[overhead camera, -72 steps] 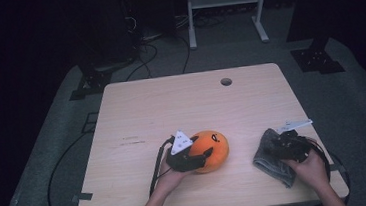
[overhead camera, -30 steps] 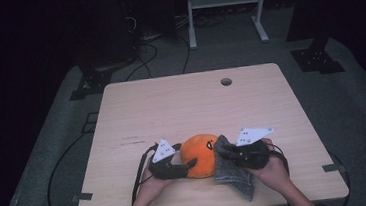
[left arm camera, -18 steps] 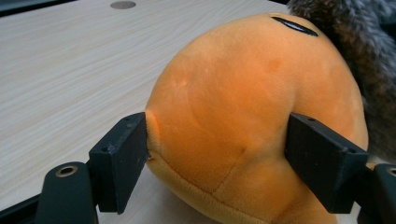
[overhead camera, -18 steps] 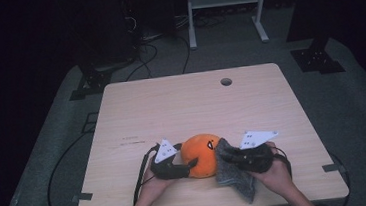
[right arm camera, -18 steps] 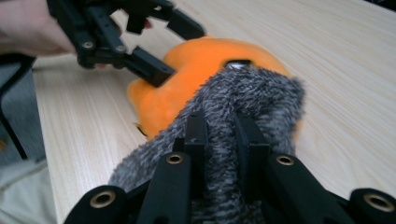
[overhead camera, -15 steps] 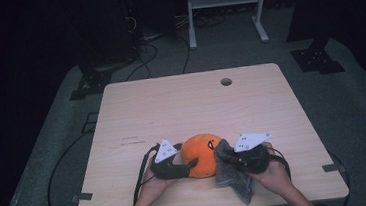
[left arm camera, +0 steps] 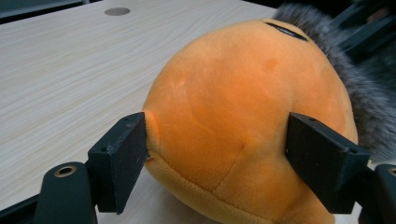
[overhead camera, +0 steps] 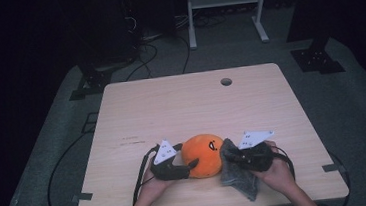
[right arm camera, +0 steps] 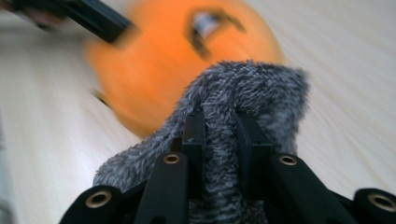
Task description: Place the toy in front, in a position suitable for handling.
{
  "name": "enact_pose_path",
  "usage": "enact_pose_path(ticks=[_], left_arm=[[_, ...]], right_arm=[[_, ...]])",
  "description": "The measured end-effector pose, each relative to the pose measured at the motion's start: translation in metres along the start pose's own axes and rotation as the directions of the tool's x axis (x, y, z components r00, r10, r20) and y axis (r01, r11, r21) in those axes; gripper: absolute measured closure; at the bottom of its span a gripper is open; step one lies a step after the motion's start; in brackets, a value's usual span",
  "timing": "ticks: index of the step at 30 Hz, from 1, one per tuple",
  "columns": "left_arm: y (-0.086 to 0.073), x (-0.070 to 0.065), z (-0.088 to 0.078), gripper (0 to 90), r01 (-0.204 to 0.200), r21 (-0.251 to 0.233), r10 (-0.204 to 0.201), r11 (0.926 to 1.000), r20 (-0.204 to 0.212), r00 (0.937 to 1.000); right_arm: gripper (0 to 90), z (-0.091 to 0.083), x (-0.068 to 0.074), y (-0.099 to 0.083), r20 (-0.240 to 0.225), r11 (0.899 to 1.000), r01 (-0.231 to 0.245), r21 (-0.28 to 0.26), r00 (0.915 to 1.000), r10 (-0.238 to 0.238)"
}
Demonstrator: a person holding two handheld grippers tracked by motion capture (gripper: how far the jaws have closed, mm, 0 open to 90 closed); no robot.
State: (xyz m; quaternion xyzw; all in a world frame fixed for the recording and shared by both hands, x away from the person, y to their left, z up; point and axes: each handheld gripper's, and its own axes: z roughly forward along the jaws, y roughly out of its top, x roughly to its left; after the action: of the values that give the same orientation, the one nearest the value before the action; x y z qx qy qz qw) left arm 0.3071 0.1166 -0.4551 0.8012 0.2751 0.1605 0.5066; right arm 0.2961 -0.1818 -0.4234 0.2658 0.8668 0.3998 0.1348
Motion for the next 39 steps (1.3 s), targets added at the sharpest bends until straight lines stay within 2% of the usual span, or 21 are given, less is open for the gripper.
enact_pose_path(ticks=[2, 3, 5, 6, 7, 9, 11, 13, 14, 18, 19, 21, 24, 27, 29, 31, 33, 34, 37, 38, 39], left_arm=[[-0.001, 0.0, 0.0, 21.3, 0.002, -0.002, -0.002, 1.0, 0.0, 1.0], [-0.001, -0.001, 0.0, 21.3, -0.003, -0.001, 0.003, 1.0, -0.001, 1.0], [0.0, -0.003, 0.001, 21.2, -0.02, -0.002, 0.02, 0.9998, 0.0, 0.9998], [0.001, -0.005, 0.001, 21.0, -0.028, -0.003, 0.028, 0.9996, 0.001, 0.9996], [0.001, -0.005, 0.001, 20.5, -0.028, -0.003, 0.028, 0.9996, 0.001, 0.9996], [0.002, -0.004, 0.0, 18.6, -0.004, -0.005, 0.004, 1.0, 0.018, 0.9998], [0.005, 0.001, -0.002, 17.0, 0.071, -0.02, -0.07, 0.9973, 0.048, 0.9964], [0.006, 0.005, 0.002, 13.6, 0.164, -0.005, -0.163, 0.9865, 0.073, 0.984], [0.005, 0.004, 0.005, 13.7, 0.168, 0.013, -0.168, 0.9857, 0.079, 0.9826], [0.005, -0.012, 0.01, 19.2, 0.067, 0.023, -0.068, 0.9975, 0.068, 0.9953], [0.006, -0.015, 0.01, 21.6, 0.029, 0.025, -0.03, 0.9993, 0.067, 0.9973], [0.008, -0.022, 0.009, 22.8, -0.049, 0.034, 0.048, 0.9982, 0.044, 0.9979], [0.007, -0.021, 0.008, 23.3, -0.084, 0.034, 0.082, 0.9959, 0.06, 0.9948], [0.008, -0.021, 0.008, 23.3, -0.095, 0.036, 0.093, 0.9948, 0.063, 0.9937], [0.008, -0.022, 0.008, 23.3, -0.114, 0.037, 0.112, 0.9928, 0.063, 0.9917], [0.008, -0.023, 0.008, 23.3, -0.127, 0.037, 0.124, 0.9913, 0.061, 0.9904], [0.008, -0.024, 0.008, 23.0, -0.134, 0.032, 0.132, 0.9904, 0.063, 0.9892], [0.009, -0.024, 0.008, 22.1, -0.129, 0.031, 0.126, 0.9912, 0.07, 0.9895], [0.015, -0.025, 0.008, 16.7, 0.001, 0.019, -0.003, 0.9998, 0.104, 0.9945], [0.018, -0.029, 0.009, 17.0, -0.004, 0.021, 0.002, 0.9998, 0.085, 0.9964], [0.019, -0.034, 0.011, 21.6, -0.052, 0.027, 0.051, 0.9983, 0.047, 0.9976]], right_arm=[[75.2, -0.002, -0.008, -0.006, 0.033, 0.999, -0.029, 0.03, 0.9991, 0.028], [75.4, -0.005, -0.011, -0.007, 0.019, 0.998, -0.055, 0.015, 0.9983, 0.055], [75.5, -0.01, -0.011, -0.003, -0.001, 0.996, -0.076, -0.039, 0.9971, 0.076], [75.4, -0.015, -0.007, 0.007, -0.029, 0.99, -0.085, -0.109, 0.9962, 0.082], [75.4, -0.015, -0.006, 0.01, -0.034, 0.99, -0.077, -0.119, 0.9967, 0.074], [76.0, -0.005, -0.006, 0.009, -0.014, 0.996, -0.056, -0.074, 0.9984, 0.055], [76.6, 0.0, -0.006, 0.006, -0.011, 0.997, -0.054, -0.047, 0.9985, 0.054], [76.8, 0.001, -0.006, 0.001, -0.015, 0.999, -0.043, -0.006, 0.999, 0.042], [76.8, -0.001, -0.006, 0.0, -0.024, 0.999, -0.04, 0.0, 0.9989, 0.04], [76.8, -0.015, -0.006, -0.002, -0.049, 0.998, -0.058, -0.024, 0.9972, 0.057], [76.9, -0.021, -0.008, 0.002, -0.061, 0.993, -0.087, -0.083, 0.9947, 0.082], [76.8, -0.022, -0.009, 0.004, -0.066, 0.99, -0.097, -0.098, 0.9937, 0.09], [76.6, -0.011, -0.013, 0.0, -0.092, 0.993, -0.105, -0.059, 0.9908, 0.099], [76.5, -0.013, -0.019, -0.007, -0.113, 0.992, -0.123, -0.028, 0.9865, 0.119], [76.6, -0.015, -0.023, -0.015, -0.093, 0.992, -0.123, 0.026, 0.9879, 0.125], [76.6, -0.02, -0.024, -0.016, -0.101, 0.988, -0.153, -0.005, 0.9832, 0.152], [76.5, -0.024, -0.02, -0.009, -0.097, 0.989, -0.142, -0.05, 0.9859, 0.136], [76.4, -0.024, -0.017, -0.005, -0.103, 0.989, -0.133, -0.065, 0.9867, 0.126], [76.5, -0.011, -0.01, -0.003, -0.084, 0.996, -0.088, -0.022, 0.9928, 0.086], [76.5, -0.009, -0.011, -0.005, -0.085, 0.995, -0.095, -0.017, 0.992, 0.093], [76.5, -0.014, -0.013, -0.005, -0.087, 0.992, -0.126, -0.032, 0.9886, 0.122]])
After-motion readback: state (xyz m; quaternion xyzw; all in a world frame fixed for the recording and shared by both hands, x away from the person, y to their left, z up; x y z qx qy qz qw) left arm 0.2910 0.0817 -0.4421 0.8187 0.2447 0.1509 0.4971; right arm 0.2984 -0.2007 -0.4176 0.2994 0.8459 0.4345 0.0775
